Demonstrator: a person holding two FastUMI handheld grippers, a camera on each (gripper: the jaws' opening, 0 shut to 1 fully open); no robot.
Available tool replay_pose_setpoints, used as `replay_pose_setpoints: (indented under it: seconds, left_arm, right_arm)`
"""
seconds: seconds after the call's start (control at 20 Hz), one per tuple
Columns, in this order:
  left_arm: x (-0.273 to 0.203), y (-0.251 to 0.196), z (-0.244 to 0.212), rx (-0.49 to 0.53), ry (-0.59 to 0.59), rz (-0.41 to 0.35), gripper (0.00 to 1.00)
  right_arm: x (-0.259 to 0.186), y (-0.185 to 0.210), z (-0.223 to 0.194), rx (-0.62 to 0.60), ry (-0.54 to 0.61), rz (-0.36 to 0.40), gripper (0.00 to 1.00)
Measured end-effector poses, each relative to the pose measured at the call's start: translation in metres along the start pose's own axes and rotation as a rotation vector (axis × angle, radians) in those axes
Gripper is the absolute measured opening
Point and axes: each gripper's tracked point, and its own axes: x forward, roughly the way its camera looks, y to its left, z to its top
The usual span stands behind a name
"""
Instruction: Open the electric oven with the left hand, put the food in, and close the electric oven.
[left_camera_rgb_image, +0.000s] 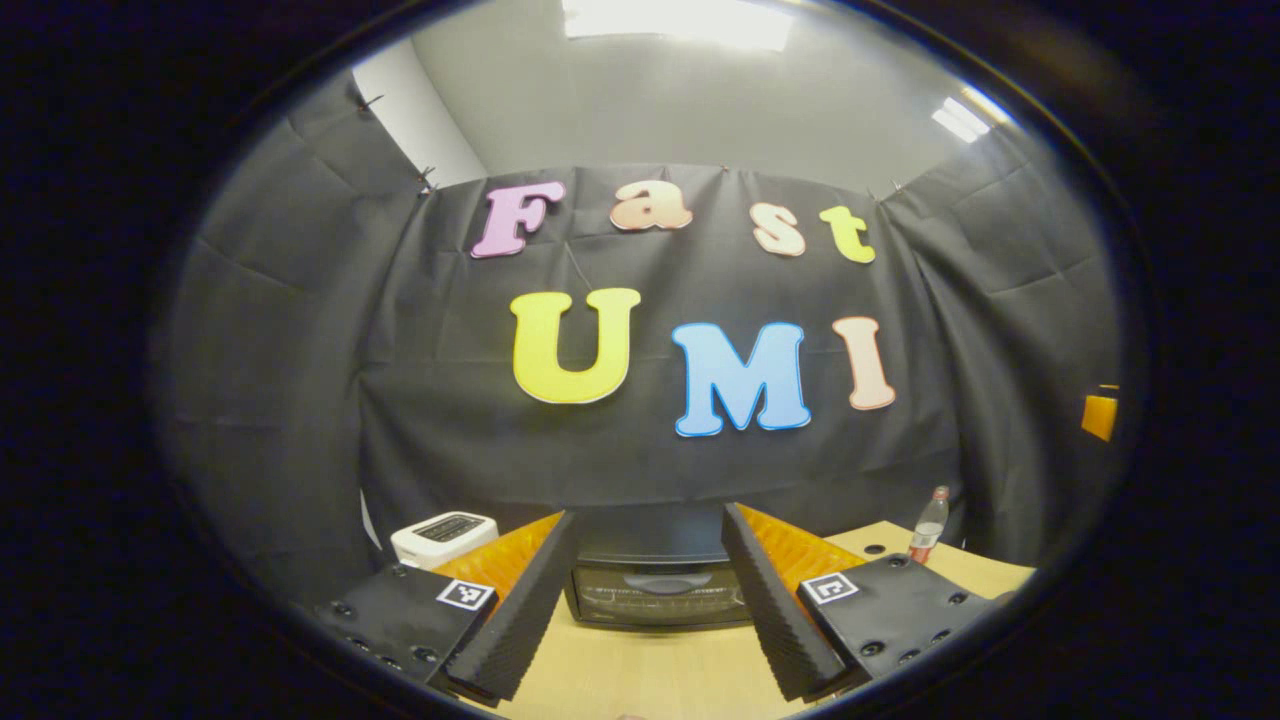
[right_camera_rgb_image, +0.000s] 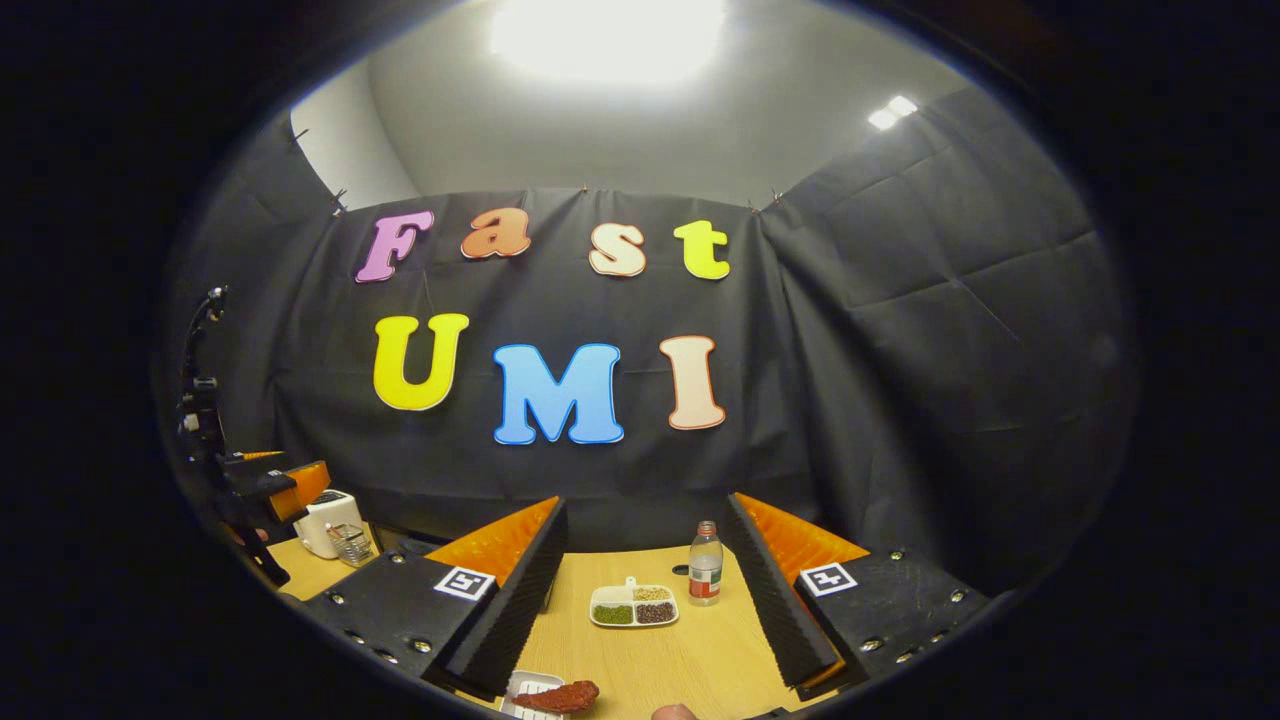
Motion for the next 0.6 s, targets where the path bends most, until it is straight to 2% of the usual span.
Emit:
replay_pose_setpoints:
  seconds: [0.1, 0.2, 0.25, 0.3, 0.35, 0.4, 0.55, 0.6]
  left_arm:
    - [0.022, 0.0, -0.012, -0.002, 0.009, -0.028, 1.0]
    - [0.044, -0.003, -0.025, 0.001, 0.02, -0.059, 0.91]
    - [0.053, -0.006, -0.033, 0.0, 0.029, -0.076, 0.91]
    - [0.063, -0.007, -0.041, -0.004, 0.036, -0.091, 1.0]
    - [0.072, -0.009, -0.048, -0.013, 0.041, -0.105, 0.91]
    - [0.082, -0.011, -0.055, -0.023, 0.049, -0.114, 0.91]
    - [0.111, -0.015, -0.081, -0.032, 0.083, -0.136, 1.0]
    - [0.121, -0.016, -0.089, -0.034, 0.096, -0.14, 0.96]
  right_arm:
    - [0.004, 0.003, 0.002, -0.011, -0.003, -0.03, 0.95]
    - [0.005, 0.004, 0.003, -0.031, -0.01, -0.064, 0.95]
    - [0.006, 0.004, 0.001, -0.041, -0.009, -0.082, 0.95]
    - [0.004, 0.004, 0.0, -0.048, -0.009, -0.097, 0.95]
    - [0.005, 0.005, -0.001, -0.055, -0.009, -0.116, 0.95]
    - [0.006, 0.005, -0.004, -0.059, 0.0, -0.13, 0.95]
    - [0.007, 0.01, -0.006, -0.08, 0.009, -0.157, 0.95]
    - [0.008, 0.011, -0.005, -0.089, 0.009, -0.166, 0.95]
